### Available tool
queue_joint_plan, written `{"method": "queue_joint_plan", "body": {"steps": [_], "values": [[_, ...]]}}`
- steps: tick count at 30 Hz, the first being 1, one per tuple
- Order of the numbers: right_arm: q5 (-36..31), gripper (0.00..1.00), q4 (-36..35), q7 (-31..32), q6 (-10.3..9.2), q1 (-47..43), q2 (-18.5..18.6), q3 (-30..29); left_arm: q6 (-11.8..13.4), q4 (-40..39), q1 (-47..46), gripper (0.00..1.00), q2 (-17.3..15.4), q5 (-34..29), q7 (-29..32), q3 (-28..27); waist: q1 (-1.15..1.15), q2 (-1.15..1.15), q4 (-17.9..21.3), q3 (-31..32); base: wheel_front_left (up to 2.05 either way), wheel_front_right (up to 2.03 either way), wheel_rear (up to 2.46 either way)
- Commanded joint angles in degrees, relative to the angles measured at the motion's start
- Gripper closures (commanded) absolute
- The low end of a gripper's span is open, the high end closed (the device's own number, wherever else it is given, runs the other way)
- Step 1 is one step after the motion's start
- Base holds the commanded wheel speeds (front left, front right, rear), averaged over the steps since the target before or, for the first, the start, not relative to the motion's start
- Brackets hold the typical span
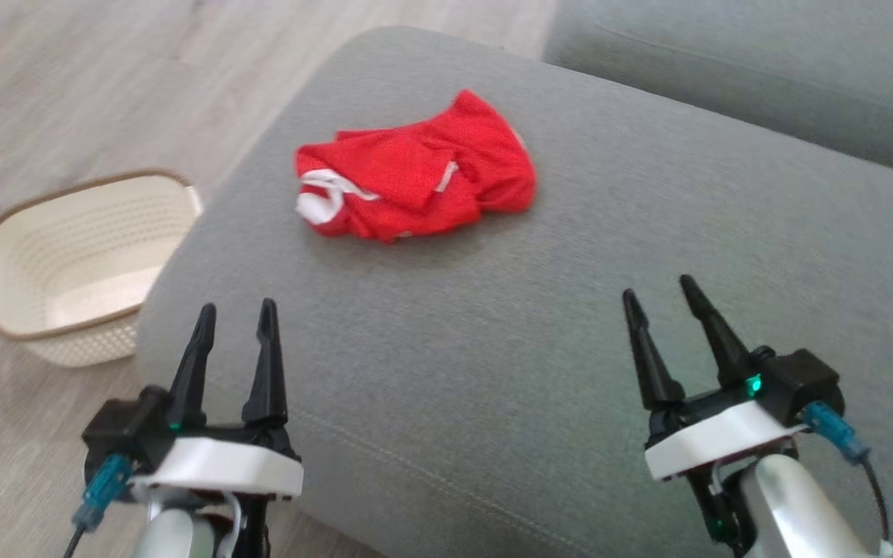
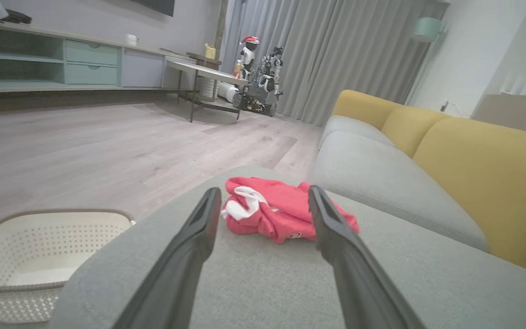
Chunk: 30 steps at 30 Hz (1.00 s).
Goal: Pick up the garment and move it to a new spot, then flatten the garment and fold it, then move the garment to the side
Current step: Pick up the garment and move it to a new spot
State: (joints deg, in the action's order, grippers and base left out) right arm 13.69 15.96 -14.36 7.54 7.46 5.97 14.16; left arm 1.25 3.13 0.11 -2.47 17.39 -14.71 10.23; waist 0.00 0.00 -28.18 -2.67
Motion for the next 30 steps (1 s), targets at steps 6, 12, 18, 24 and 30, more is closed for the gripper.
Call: {"method": "queue_joint_plan", "body": {"steps": [6,12,18,24,30], "values": [[0.9,0.0,-0.4,-0.6,-0.05,2.0,-0.2,2.8,0.8,-3.2,-0.6,0.0,-0.4,0.3,-0.3,-2.9,0.0,0.0,-1.6,-0.1,0.0,0.0,0.0],[1.5,0.0,0.1,-0.6,-0.05,2.2,0.1,3.0,1.0,-3.3,-0.5,0.0,-0.4,0.2,-0.3,-3.1,0.0,0.0,-1.4,0.2,0.0,0.0,0.0],[1.7,0.0,-0.1,-0.6,-0.05,1.4,0.0,2.2,0.8,-2.7,-1.1,0.0,-0.4,0.2,-0.3,-3.1,0.0,0.0,-1.1,0.6,0.0,0.0,0.0],[1.1,0.0,-0.7,-0.6,-0.05,1.2,0.2,1.9,0.6,-2.1,-2.3,0.0,-0.4,1.2,-0.3,-4.8,0.0,0.0,0.2,-0.9,0.0,0.0,0.0],[0.3,0.0,-2.4,0.2,-0.05,2.3,1.7,0.2,0.3,-1.2,-6.8,0.0,-0.4,0.4,-0.3,-7.8,0.0,0.0,1.7,-5.0,0.0,0.0,0.0]]}}
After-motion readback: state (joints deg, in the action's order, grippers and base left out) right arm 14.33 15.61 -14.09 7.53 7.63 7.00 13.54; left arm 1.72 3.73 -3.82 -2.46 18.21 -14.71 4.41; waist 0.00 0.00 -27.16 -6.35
